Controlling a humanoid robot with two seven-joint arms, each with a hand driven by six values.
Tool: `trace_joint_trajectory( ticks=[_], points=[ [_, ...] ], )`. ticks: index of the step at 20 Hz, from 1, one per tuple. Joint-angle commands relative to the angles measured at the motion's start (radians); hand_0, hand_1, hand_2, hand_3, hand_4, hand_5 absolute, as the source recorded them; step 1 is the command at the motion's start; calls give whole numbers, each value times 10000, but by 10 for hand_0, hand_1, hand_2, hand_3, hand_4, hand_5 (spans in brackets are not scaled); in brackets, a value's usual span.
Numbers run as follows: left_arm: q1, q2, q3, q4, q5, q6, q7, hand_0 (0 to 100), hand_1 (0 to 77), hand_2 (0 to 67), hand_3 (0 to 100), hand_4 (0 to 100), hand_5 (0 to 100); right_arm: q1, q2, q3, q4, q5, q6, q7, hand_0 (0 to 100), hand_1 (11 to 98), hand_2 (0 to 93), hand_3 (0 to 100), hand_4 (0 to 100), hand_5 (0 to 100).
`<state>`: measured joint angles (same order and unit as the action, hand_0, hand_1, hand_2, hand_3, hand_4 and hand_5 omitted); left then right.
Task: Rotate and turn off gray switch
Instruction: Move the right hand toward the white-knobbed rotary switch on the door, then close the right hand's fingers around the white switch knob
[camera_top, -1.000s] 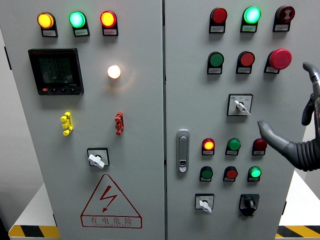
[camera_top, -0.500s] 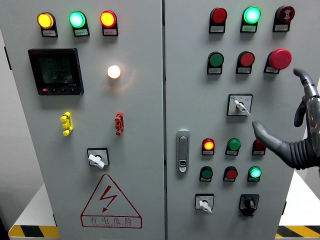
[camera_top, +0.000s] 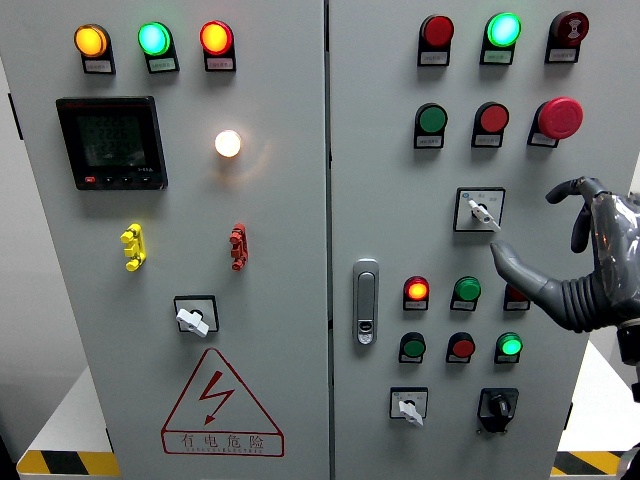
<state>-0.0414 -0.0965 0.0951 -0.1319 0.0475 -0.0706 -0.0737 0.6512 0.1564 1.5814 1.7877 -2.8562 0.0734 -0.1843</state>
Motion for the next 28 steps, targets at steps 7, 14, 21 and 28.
trace_joint_trajectory(
  ticks=[7,14,21,28],
  points=[
    [0,-1,0,0,1,0,1,845,0,134,187,83,109,298,0,-168,-864,0,-120,-121,0,347,651,887,1000,1000],
    [0,-1,0,0,1,0,1,845,0,134,187,83,109,896,0,-413,-1677,153,-319,-167,0,342,656,889,1000,1000],
    [0,-1,0,0,1,0,1,845,0,133,187,83,109,1081,15,-474,-1954,153,-335,-182,0,336,657,889,1000,1000],
    [0,-1,0,0,1,0,1,844,0,134,187,83,109,1142,15,-490,-2215,276,-320,-167,0,334,658,889,1000,1000]
  ],
)
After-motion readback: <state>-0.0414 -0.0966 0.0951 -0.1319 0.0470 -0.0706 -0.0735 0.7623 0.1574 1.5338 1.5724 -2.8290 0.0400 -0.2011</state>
